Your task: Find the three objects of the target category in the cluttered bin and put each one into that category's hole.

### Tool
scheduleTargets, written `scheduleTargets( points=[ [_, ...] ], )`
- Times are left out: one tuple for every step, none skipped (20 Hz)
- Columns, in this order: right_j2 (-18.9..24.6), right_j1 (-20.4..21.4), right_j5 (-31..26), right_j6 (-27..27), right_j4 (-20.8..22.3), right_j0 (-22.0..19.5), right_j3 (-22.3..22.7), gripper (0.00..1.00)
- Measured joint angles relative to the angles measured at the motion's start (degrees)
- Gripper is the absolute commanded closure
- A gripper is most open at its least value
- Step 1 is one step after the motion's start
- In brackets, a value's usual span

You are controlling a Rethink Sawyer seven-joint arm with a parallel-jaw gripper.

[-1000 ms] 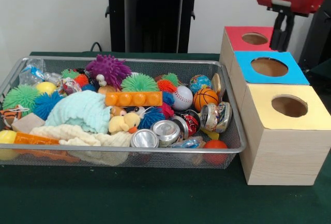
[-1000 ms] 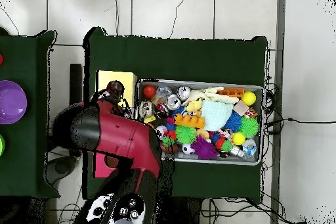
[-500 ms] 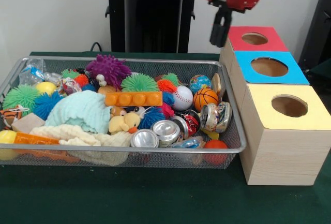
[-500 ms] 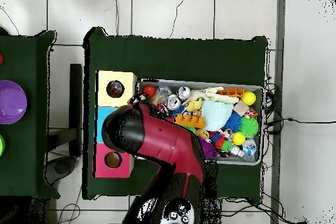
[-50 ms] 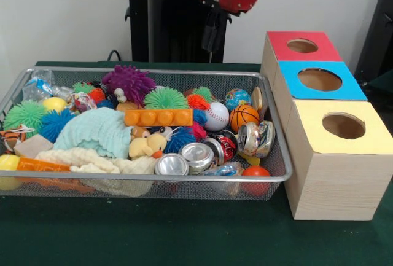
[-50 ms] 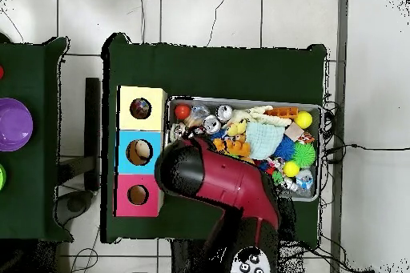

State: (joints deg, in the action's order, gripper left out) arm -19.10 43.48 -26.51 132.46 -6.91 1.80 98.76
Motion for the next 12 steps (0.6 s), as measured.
scheduleTargets(
  points=[
    [0.22,0.11,0.05,0.00,0.74,-0.38,0.11,1.00],
    [0.70,0.36,0.24,0.00,1.99,-1.05,0.33,1.00],
    [1.03,0.54,0.44,0.00,2.73,-1.45,0.51,1.00],
    [1.32,0.70,0.61,0.00,3.23,-1.77,0.69,1.00],
    [1.80,0.98,0.93,0.00,3.99,-2.36,1.06,1.00],
    [2.44,1.34,1.55,0.00,5.03,-3.24,1.80,1.00],
    [3.09,1.70,2.17,0.00,6.06,-4.12,2.53,1.00],
    [3.53,1.99,2.75,0.00,6.92,-4.83,3.08,1.00],
    [3.98,2.27,3.33,0.00,7.77,-5.53,3.62,1.00],
    [4.33,2.46,3.73,0.00,8.40,-6.16,3.98,1.00],
    [4.61,2.60,4.05,0.00,8.91,-6.64,4.23,1.00],
    [4.91,2.74,4.35,0.00,9.42,-7.15,4.48,1.00]
  ],
)
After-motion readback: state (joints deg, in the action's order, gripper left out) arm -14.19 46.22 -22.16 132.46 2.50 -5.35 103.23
